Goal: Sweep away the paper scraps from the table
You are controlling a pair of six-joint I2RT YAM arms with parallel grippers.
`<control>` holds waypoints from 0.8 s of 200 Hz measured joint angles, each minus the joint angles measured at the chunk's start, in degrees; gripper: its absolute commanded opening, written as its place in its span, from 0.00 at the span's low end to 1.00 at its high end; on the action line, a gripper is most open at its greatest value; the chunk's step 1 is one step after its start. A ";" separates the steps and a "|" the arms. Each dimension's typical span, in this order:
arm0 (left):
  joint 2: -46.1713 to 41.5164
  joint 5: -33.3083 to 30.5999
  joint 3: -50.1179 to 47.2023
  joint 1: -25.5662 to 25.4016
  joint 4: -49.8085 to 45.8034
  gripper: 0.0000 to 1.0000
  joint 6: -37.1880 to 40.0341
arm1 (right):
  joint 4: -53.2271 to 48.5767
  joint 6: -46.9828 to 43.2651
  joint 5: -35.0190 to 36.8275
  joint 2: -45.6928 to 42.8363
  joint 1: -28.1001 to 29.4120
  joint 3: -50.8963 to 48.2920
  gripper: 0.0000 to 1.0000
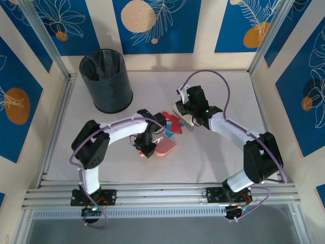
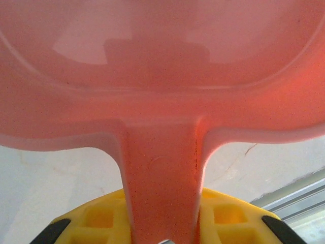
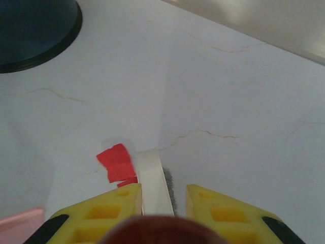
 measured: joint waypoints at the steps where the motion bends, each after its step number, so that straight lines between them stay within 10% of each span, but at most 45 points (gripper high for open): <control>1: 0.09 0.00 0.07 0.00 0.02 0.00 0.00 | -0.07 0.02 -0.13 0.00 0.02 0.02 0.00; 160: 2.29 1.73 1.99 4.59 5.27 0.00 -2.12 | -9.14 2.23 -12.44 -1.57 1.90 3.23 0.00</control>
